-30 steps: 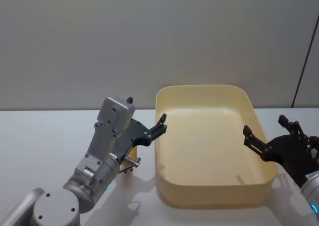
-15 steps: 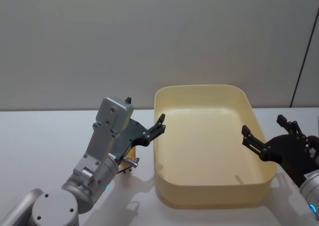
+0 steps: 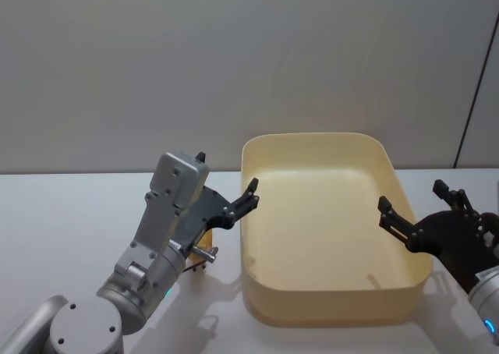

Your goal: Pick up the toy alternately with two hands and place it into the central storage box.

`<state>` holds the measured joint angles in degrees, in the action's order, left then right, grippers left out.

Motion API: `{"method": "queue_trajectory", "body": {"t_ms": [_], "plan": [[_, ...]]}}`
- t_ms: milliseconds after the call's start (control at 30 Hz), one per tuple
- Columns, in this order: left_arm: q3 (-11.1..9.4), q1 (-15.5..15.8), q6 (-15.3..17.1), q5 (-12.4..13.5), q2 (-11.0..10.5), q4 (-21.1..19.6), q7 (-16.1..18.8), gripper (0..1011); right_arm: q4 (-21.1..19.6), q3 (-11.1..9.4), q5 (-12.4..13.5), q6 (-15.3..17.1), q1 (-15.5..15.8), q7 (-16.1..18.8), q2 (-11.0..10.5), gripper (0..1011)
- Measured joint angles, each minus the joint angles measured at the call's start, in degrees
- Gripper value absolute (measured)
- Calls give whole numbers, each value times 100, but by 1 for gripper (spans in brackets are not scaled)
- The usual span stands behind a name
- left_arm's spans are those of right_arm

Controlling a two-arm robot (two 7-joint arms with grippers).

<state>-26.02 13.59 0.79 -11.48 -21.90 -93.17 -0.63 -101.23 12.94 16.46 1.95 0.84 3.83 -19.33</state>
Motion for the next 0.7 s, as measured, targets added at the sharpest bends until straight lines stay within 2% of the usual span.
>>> {"method": "queue_trajectory", "body": {"t_ms": [700], "plan": [[0,0,0,0,0,0,0,1001,0,0,0,0,0,0,0,1001]]}}
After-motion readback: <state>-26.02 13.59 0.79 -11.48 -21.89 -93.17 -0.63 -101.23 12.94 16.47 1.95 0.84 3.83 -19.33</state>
